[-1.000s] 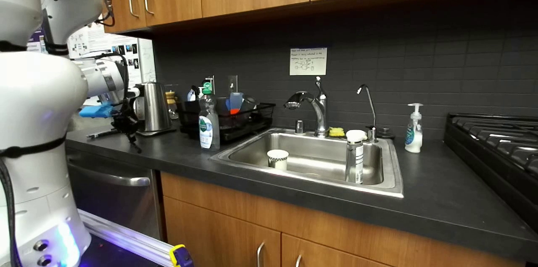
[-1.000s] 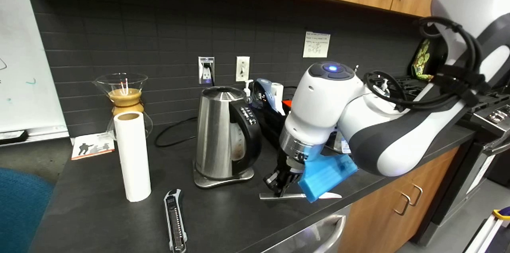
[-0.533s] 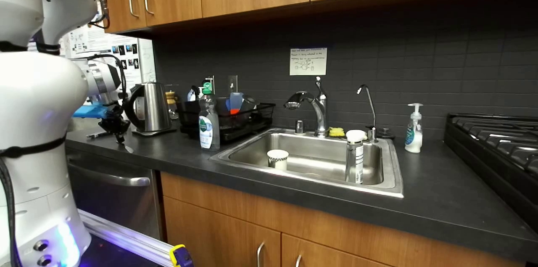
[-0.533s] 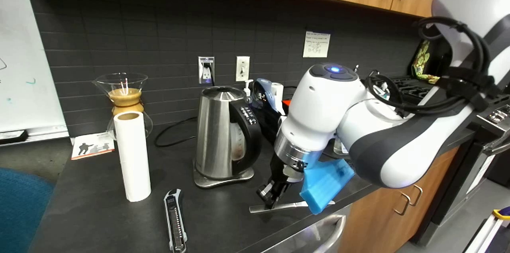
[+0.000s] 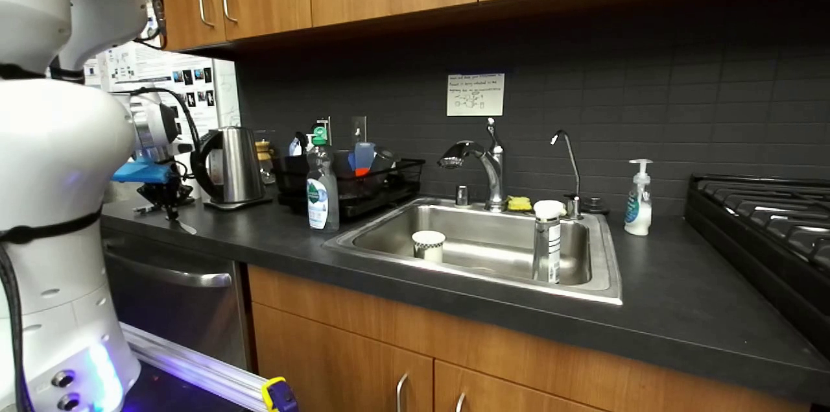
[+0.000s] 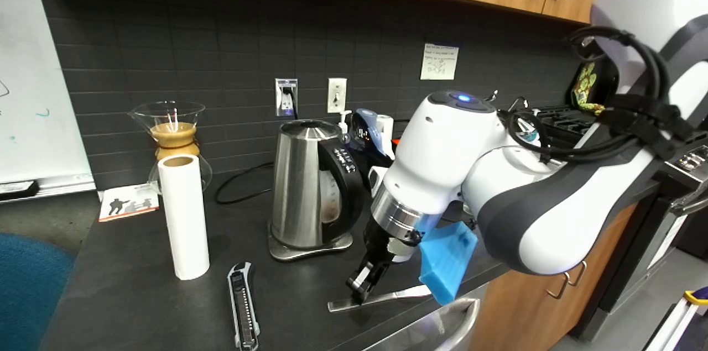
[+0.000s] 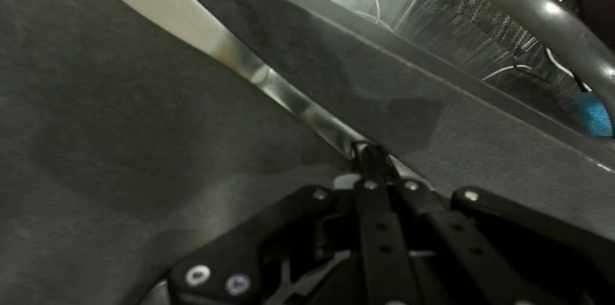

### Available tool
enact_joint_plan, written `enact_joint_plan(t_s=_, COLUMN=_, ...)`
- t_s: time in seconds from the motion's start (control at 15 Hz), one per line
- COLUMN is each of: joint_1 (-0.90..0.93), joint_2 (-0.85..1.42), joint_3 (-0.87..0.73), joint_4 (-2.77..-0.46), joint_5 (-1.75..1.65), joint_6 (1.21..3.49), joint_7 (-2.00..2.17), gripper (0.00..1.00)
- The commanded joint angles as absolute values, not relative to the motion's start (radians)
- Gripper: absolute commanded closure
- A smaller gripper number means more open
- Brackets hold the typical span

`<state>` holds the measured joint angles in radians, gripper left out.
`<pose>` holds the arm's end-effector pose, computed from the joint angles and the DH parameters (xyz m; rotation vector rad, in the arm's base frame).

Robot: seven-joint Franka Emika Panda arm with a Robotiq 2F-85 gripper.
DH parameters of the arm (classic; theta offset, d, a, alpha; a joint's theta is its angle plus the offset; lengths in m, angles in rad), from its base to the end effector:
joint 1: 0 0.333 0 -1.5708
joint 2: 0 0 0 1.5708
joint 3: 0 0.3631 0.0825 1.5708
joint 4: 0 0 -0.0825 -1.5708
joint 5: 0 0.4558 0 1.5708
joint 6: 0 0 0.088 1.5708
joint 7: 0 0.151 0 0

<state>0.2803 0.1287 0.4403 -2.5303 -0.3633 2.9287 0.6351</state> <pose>0.3869 0.3727 0.2011 -2.9263 -0.6218 -0.4047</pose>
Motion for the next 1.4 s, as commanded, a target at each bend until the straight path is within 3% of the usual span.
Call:
enact_joint_plan(t_s=0.0, joint_1=0.254, joint_2=0.229, joint_3=0.486, joint_4=-2.504, joint_5=-0.293, joint_6=2.952, joint_7=0.495, gripper=1.0)
enact_joint_plan(t_s=0.87, joint_1=0.229, joint_2=0.304, joint_3=0.575, joint_4=-2.416, joint_5=-0.237, joint_6=2.927, joint_7=0.294, gripper=1.0)
enact_joint_plan(t_s=0.93, joint_1=0.306, joint_2=0.295, joint_3=0.512, joint_4=-2.415, joint_5=-0.161, joint_6=2.932, joint_7=0.229, gripper=1.0)
enact_joint_plan(t_s=1.33, joint_1=0.345, joint_2=0.306, joint_3=0.503, joint_4=-2.393, joint_5=-0.038, joint_6=2.925, joint_7=0.1, gripper=1.0)
